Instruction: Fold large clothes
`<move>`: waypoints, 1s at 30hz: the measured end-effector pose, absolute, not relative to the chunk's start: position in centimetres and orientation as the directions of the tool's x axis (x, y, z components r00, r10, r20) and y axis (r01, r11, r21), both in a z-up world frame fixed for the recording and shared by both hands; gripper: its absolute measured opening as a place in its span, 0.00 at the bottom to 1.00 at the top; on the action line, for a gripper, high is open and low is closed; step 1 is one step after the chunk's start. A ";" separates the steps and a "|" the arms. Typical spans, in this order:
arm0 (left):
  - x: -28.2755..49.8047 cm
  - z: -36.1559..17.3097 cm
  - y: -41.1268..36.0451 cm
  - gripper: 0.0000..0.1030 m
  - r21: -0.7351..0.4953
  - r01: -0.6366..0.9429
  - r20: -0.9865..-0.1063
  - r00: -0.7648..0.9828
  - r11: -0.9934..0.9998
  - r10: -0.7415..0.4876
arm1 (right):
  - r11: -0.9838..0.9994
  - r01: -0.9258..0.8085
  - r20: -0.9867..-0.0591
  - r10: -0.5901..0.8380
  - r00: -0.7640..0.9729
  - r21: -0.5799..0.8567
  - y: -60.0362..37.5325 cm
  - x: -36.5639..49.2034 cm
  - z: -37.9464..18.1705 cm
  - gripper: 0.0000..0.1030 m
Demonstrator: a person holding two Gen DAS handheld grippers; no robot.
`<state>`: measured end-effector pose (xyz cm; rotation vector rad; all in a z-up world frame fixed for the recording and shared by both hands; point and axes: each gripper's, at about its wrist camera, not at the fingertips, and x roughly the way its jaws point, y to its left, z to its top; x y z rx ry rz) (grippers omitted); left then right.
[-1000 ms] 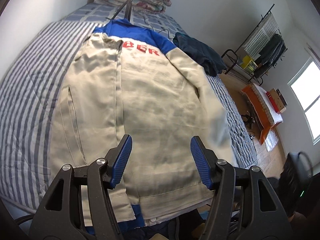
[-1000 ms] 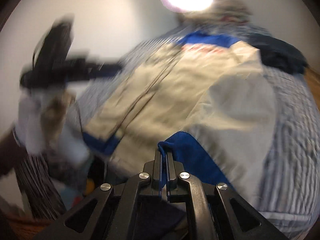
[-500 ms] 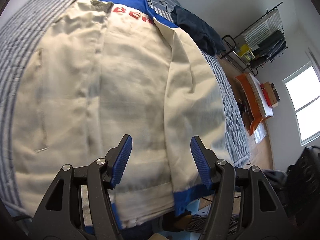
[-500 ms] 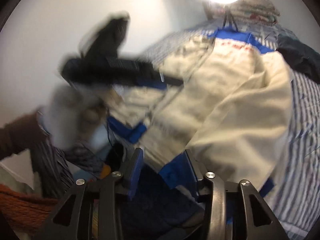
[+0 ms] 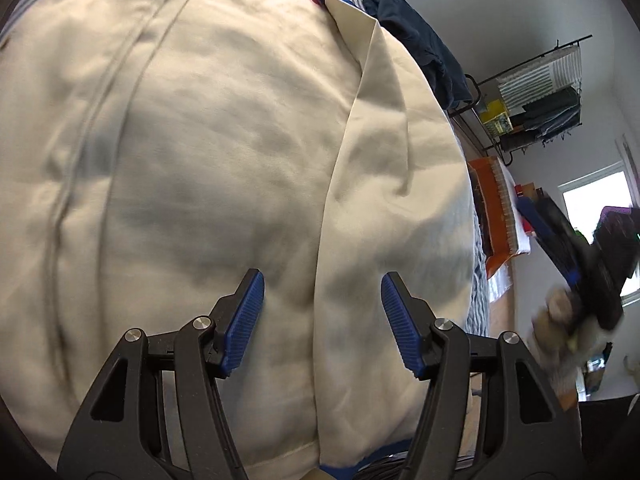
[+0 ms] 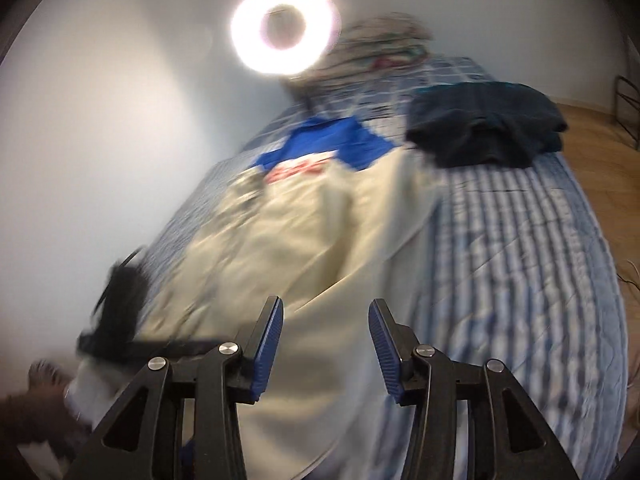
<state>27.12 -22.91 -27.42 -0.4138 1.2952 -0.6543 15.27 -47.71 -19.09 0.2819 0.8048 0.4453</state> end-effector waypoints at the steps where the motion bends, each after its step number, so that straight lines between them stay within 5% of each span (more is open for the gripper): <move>1: 27.3 -27.5 -23.0 0.61 -0.630 0.210 -0.739 0.132 0.748 -0.660 | 0.875 -0.244 -0.632 0.472 0.615 0.417 -48.2 16.8 -19.7 0.46; 7: 27.9 -28.3 -23.8 0.34 -0.649 0.197 -0.729 0.115 0.735 -0.675 | 0.845 -0.087 -0.631 0.458 0.626 0.528 -51.0 23.6 -23.5 0.46; 9: 27.9 -28.3 -24.3 0.10 -0.644 0.208 -0.733 0.109 0.736 -0.672 | 0.813 -0.058 -0.611 0.481 0.629 0.580 -51.6 25.2 -24.9 0.46; 10: 27.8 -28.3 -24.5 0.06 -0.641 0.215 -0.734 0.108 0.737 -0.670 | 0.801 -0.047 -0.607 0.488 0.628 0.596 -51.7 25.9 -25.5 0.46; 17: 26.6 -26.8 -24.8 0.00 -0.614 0.254 -0.731 0.174 0.747 -0.660 | 0.744 0.001 -0.598 0.536 0.596 0.668 -51.6 31.1 -28.3 0.44; 20: 25.9 -25.8 -23.9 0.00 -0.616 0.253 -0.718 0.209 0.746 -0.664 | 0.707 -0.010 -0.564 0.573 0.594 0.708 -51.2 32.1 -28.7 0.27; 21: 25.6 -25.3 -23.5 0.00 -0.613 0.253 -0.715 0.224 0.748 -0.662 | 0.715 -0.013 -0.568 0.566 0.598 0.699 -50.9 32.3 -28.6 0.14; 23: 24.7 -24.4 -22.7 0.00 -0.586 0.264 -0.720 0.265 0.766 -0.642 | 0.763 -0.030 -0.597 0.529 0.603 0.646 -50.1 32.7 -27.8 0.02; 30: 22.9 -26.6 -22.6 0.01 -0.482 0.264 -0.795 0.270 0.836 -0.544 | 0.919 0.007 -0.684 0.288 0.670 0.393 -49.0 33.6 -24.6 0.00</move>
